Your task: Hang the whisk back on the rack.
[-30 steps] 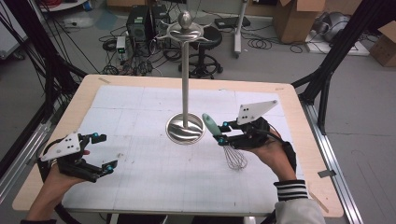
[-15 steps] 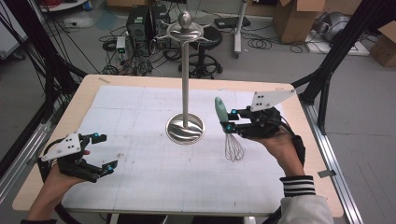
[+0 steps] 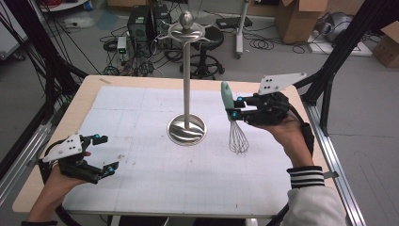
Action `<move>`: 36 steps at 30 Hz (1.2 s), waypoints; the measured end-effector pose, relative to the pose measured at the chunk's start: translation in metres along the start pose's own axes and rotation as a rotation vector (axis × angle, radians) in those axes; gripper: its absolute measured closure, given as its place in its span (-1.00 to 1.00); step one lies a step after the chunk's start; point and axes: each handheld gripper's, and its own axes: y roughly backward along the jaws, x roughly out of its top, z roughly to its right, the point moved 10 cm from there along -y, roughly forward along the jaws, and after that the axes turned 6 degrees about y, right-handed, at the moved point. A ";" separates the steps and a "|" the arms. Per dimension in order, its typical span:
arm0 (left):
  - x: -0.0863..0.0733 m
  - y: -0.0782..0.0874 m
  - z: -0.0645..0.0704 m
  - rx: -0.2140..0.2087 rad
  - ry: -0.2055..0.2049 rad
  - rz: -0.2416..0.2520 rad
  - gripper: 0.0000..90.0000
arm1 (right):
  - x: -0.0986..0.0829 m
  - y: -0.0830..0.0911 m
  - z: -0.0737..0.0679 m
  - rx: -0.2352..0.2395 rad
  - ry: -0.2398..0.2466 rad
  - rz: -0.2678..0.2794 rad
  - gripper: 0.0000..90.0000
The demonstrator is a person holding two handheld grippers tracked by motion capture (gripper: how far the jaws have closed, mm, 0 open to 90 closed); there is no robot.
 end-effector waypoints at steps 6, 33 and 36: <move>-0.004 -0.003 0.000 -0.004 0.005 -0.018 -0.96 | 0.016 0.002 0.013 -0.013 -0.002 0.012 0.52; -0.003 -0.004 0.003 -0.015 0.007 -0.015 -0.96 | 0.067 0.000 0.040 -0.017 -0.007 0.023 0.52; -0.004 -0.004 0.003 -0.017 0.007 -0.017 -0.96 | 0.072 -0.002 0.045 -0.020 0.002 0.011 0.52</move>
